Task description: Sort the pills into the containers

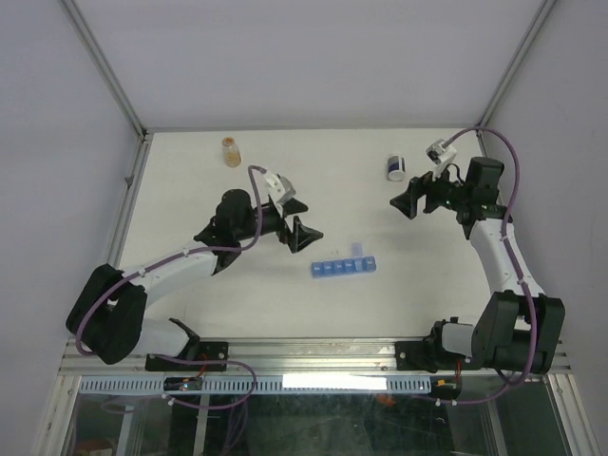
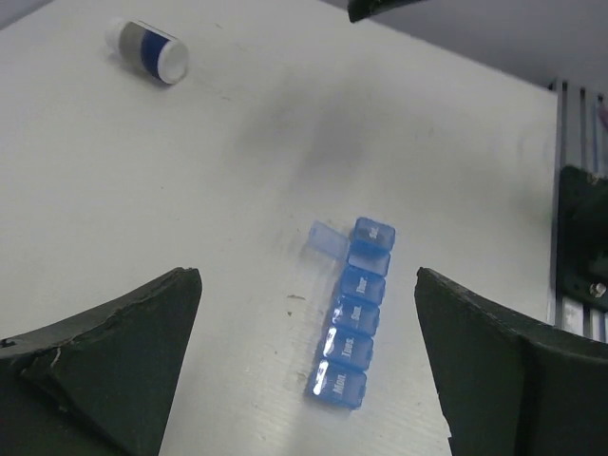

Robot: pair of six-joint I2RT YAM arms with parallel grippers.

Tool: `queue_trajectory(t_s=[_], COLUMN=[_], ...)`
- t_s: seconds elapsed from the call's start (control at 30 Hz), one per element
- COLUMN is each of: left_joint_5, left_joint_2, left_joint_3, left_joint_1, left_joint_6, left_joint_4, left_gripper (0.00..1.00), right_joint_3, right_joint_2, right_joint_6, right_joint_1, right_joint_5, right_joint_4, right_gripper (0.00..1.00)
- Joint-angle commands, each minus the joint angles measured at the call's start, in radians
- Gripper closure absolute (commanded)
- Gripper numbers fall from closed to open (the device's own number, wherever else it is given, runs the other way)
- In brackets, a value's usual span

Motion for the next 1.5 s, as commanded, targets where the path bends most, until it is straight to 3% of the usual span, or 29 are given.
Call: queue_trajectory(t_s=[0.0, 0.13, 0.33, 0.4, 0.5, 0.7, 0.97, 1.13, 1.23, 1.4, 1.47], left_joint_5=[0.129, 0.073, -0.450, -0.520, -0.516, -0.496, -0.470, -0.463, -0.456, -0.440, -0.422], left_joint_2=[0.033, 0.054, -0.077, -0.092, -0.081, -0.120, -0.149, -0.151, -0.150, -0.147, -0.142], left_joint_3=[-0.059, -0.076, -0.066, -0.081, -0.140, -0.189, -0.229, -0.232, -0.231, -0.230, -0.226], left_joint_1=[0.116, 0.170, 0.096, 0.089, 0.089, 0.088, 0.088, 0.088, 0.088, 0.088, 0.087], left_joint_6=[-0.407, -0.486, -0.232, -0.218, -0.251, -0.252, -0.243, -0.242, -0.240, -0.234, -0.228], left_joint_4=[0.389, 0.427, 0.136, 0.114, 0.209, 0.249, 0.292, 0.298, 0.299, 0.299, 0.298], left_gripper=[0.01, 0.01, 0.01, 0.01, 0.01, 0.01, 0.01, 0.01, 0.01, 0.01, 0.01], right_joint_3=[0.004, 0.041, 0.320, 0.412, 0.547, 0.787, 0.874, 0.906, 0.936, 0.954, 0.952], right_joint_2=[-0.023, 0.069, 0.322, 0.419, 0.550, 0.781, 0.928, 0.979, 1.007, 1.030, 1.022], right_joint_6=[0.175, 0.199, 0.232, 0.233, 0.247, 0.292, 0.301, 0.304, 0.305, 0.274, 0.246], right_joint_1=[-0.017, -0.016, 0.021, 0.049, 0.086, 0.122, 0.134, 0.134, 0.138, 0.140, 0.139], right_joint_5=[0.188, 0.269, 0.411, 0.484, 0.551, 0.653, 0.787, 0.762, 0.750, 0.744, 0.728], right_joint_4=[0.172, 0.190, 0.061, 0.031, -0.003, -0.105, -0.129, -0.145, -0.163, -0.183, -0.190], right_gripper=[0.02, 0.01, 0.06, 0.07, 0.09, 0.13, 0.17, 0.29, 0.31, 0.45, 0.57])
